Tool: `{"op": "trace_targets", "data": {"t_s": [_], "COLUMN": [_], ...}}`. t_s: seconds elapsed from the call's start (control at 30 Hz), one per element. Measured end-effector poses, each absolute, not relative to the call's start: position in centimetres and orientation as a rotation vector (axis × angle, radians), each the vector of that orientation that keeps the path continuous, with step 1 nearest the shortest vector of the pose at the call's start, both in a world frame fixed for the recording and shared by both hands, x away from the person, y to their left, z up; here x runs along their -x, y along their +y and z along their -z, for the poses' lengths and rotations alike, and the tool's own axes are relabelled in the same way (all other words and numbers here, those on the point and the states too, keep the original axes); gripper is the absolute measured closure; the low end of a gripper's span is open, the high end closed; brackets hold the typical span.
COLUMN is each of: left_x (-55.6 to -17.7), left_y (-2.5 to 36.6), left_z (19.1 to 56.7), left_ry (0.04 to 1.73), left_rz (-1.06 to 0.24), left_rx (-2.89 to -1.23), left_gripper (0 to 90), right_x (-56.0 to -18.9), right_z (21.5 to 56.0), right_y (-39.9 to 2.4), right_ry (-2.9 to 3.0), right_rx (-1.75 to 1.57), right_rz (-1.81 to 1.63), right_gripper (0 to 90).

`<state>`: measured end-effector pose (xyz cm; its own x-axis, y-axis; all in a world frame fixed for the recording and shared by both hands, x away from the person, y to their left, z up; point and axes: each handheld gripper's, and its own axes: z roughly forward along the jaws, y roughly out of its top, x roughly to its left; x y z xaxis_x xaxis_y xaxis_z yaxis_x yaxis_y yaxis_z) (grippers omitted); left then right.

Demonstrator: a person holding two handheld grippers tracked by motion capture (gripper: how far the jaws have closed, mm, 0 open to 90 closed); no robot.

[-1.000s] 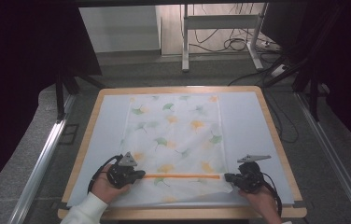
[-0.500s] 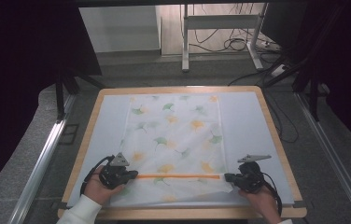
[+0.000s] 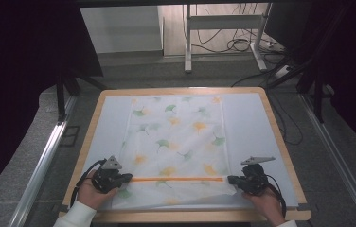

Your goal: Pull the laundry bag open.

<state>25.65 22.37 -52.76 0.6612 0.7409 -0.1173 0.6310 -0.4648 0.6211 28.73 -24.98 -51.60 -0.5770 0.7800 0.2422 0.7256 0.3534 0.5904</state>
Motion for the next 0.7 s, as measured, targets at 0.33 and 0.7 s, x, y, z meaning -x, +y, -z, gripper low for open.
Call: {"op": "trace_targets", "data": {"t_s": [0.33, 0.7], "left_x": [-25.2, -25.0], "left_y": [23.1, 24.4], "left_z": [52.8, 52.9], "left_ry": [1.068, 1.105], "left_rz": [-0.227, -0.245], "left_rx": [-2.225, -2.205], "left_gripper": [90.0, 90.0], "right_x": [-28.7, -28.7], "right_z": [51.6, 51.6], "right_y": [-25.0, -25.0], "right_ry": [2.519, 2.520], "right_rx": [-1.402, -1.403], "right_rz": [-1.030, -1.029], "right_gripper": [89.9, 90.0]}}
